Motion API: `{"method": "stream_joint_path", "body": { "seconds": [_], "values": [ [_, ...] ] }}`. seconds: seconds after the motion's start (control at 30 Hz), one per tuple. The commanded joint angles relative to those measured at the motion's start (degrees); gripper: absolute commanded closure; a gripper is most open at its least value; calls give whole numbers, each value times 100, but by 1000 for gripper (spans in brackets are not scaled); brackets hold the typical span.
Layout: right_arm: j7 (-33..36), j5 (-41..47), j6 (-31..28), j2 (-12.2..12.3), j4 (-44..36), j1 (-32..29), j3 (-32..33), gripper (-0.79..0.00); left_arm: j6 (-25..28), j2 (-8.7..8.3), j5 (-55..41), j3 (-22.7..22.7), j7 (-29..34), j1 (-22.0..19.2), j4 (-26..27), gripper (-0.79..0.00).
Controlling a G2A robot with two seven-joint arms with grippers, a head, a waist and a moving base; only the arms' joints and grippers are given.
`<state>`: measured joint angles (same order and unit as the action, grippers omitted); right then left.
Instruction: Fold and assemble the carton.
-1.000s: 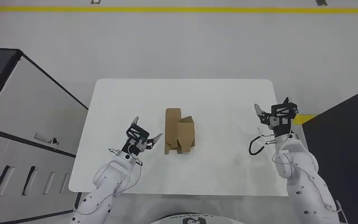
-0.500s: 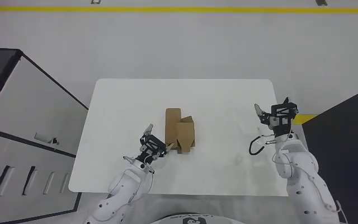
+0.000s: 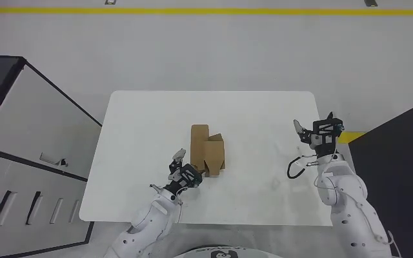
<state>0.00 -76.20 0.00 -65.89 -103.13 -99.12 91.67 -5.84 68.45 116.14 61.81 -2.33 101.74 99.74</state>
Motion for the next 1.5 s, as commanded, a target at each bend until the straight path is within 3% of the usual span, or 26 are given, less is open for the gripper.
{"method": "stream_joint_path", "body": {
  "seconds": [0.0, 1.07, 1.17, 1.27, 1.47],
  "values": [
    [0, 0, 0, 0, 0, 0, 0, -785, -69, 12, 113, -72, 52, -19, 41, -785],
    [0, 0, 0, 0, 0, 0, 0, -785, -715, 167, 1024, -590, 787, -250, -473, -785],
    [0, 0, 0, 0, 0, 0, 0, -785, -759, 188, 1041, -619, 842, -282, -512, -723],
    [0, 0, 0, 0, 0, 0, 0, -785, -783, 210, 1060, -659, 872, -316, -557, -566],
    [0, 0, 0, 0, 0, 0, 0, -785, -755, 251, 1342, -802, 932, -435, -708, -468]
  ]
}}
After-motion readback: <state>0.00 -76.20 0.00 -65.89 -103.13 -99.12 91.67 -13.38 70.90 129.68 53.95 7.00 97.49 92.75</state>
